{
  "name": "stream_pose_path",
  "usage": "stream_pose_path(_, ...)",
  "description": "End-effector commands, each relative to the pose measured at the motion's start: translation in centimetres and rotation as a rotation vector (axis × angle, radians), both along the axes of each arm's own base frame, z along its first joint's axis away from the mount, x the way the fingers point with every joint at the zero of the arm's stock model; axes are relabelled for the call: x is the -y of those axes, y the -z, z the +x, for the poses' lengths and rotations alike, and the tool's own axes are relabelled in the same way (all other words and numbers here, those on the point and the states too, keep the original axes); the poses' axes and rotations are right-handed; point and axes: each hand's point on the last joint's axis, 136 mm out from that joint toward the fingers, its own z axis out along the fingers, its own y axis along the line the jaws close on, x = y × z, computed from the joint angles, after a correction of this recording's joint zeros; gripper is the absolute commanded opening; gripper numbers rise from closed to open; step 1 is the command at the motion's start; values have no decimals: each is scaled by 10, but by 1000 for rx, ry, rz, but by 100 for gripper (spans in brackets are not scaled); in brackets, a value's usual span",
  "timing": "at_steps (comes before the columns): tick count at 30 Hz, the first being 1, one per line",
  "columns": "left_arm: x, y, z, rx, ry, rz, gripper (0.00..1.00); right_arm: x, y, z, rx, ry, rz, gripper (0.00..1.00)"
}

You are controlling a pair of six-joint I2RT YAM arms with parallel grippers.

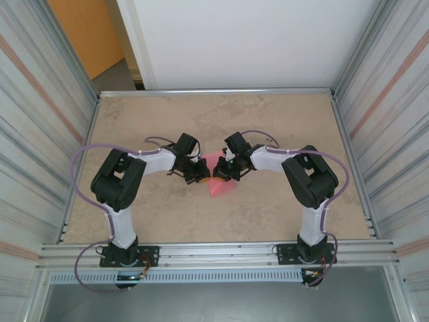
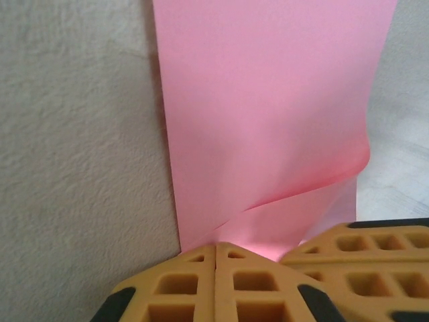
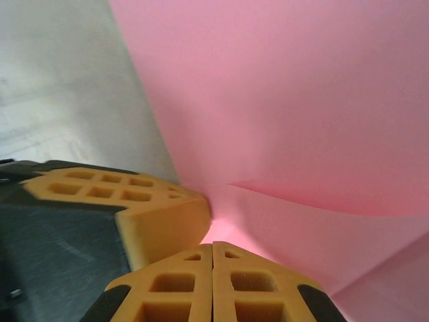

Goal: Fold a paper plane with a square sheet of paper (pick it up from the middle)
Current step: Fold the triangle a second time at the center of the table.

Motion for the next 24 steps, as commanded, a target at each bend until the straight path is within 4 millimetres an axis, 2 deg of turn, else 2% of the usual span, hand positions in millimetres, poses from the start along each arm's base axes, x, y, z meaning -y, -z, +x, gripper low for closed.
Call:
stream_pose_path(1,-11,20,-12,-56,12,77,0,9,-10,7,48,4,2,8)
stream_pose_path(10,-7,16,-10,-50,18,61,0,20,12,7,23,17,-58,8)
stream_pose_path(18,-4,10,-7,-37,22,42,0,44,41,0,-20,66,-149,6)
stream_pose_path(21,0,-2,-4,-12,19,17,0,51,51,-5,-36,81,-179,6)
stream_pose_path(24,6,-22,1,40,16,-24,1,58,61,-11,-59,96,-205,6)
